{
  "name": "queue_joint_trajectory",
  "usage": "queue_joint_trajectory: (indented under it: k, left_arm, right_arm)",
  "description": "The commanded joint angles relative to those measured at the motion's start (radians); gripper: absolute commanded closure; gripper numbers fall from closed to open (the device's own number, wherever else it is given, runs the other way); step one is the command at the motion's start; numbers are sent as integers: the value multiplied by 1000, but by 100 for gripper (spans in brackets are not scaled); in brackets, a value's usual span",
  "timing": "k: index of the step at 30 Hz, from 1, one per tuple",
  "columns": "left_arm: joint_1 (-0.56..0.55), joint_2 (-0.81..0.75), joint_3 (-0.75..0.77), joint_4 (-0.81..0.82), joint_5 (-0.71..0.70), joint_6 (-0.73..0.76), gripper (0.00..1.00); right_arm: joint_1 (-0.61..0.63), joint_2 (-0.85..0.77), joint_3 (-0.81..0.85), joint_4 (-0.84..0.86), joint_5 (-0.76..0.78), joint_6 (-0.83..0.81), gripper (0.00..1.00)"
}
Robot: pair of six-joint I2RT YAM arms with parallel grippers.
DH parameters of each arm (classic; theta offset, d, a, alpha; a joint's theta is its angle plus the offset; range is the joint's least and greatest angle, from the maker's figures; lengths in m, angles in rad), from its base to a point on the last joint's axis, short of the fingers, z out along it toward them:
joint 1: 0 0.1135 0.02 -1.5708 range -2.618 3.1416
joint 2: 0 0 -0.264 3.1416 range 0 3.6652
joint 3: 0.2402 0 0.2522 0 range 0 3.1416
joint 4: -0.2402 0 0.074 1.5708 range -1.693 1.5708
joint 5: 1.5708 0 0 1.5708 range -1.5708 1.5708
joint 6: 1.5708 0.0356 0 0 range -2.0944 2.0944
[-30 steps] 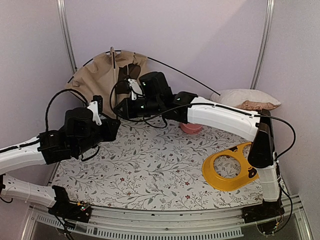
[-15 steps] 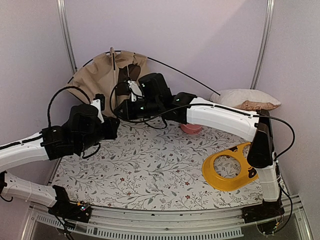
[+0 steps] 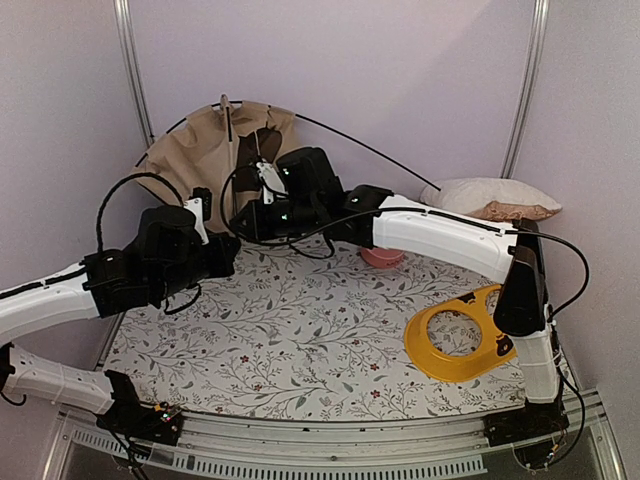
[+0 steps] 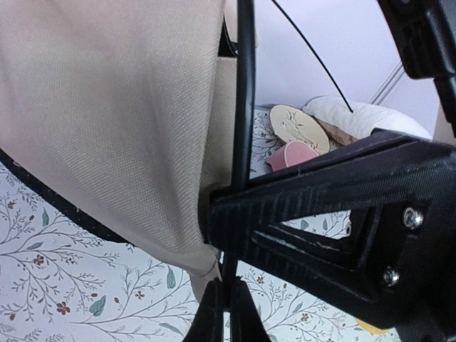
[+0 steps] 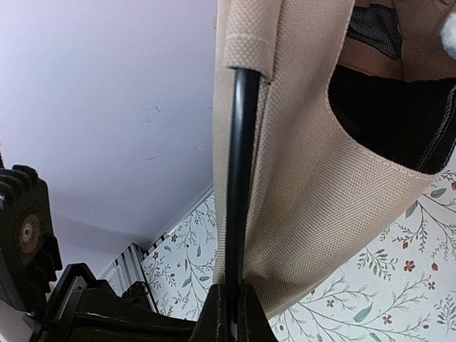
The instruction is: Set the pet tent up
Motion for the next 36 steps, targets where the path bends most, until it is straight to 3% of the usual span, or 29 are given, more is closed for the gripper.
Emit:
queue_joint_trajectory:
  k: [1, 20, 36]
  left_arm:
    - [32, 1, 10, -18, -8, -10, 100]
    - [155, -128, 33, 57, 314, -65, 100]
    - [223, -148, 59, 142, 485, -170, 100]
  right_arm:
    - [-5, 19, 48, 18, 14, -1, 100]
    - [16, 49, 41, -3, 73, -23, 100]
    - [17, 55, -98, 285, 227, -95, 100]
